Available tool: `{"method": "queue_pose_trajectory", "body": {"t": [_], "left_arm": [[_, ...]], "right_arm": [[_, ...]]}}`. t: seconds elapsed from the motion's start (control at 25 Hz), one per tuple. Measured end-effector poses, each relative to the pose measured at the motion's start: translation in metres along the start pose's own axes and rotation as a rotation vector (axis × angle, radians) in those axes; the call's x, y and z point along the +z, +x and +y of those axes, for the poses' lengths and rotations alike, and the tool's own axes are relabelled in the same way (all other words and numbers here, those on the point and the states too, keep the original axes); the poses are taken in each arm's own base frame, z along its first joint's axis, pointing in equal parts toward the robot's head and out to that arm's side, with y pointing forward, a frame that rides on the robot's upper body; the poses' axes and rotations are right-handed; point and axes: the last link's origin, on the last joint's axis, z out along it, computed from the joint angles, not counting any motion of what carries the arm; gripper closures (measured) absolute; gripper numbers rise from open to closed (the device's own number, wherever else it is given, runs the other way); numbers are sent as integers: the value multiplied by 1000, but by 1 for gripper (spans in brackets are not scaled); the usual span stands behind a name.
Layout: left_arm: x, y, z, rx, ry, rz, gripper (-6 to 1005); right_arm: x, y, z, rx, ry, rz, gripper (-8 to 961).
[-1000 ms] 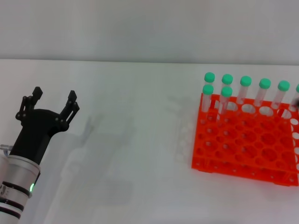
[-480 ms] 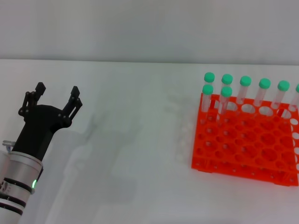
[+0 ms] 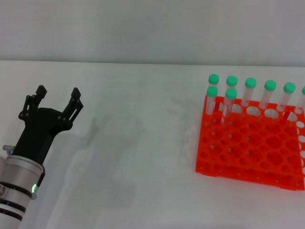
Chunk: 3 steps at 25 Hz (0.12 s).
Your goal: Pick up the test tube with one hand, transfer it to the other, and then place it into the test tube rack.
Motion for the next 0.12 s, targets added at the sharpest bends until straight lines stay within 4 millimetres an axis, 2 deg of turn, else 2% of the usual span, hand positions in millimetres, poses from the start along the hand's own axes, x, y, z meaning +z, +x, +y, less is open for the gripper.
{"method": "queue_pose_trajectory", "body": {"t": [0.12], "left_arm": [[-1, 1, 1, 3, -6, 5, 119]], "right_arm": [[-3, 4, 2, 13, 0, 14, 94]]}}
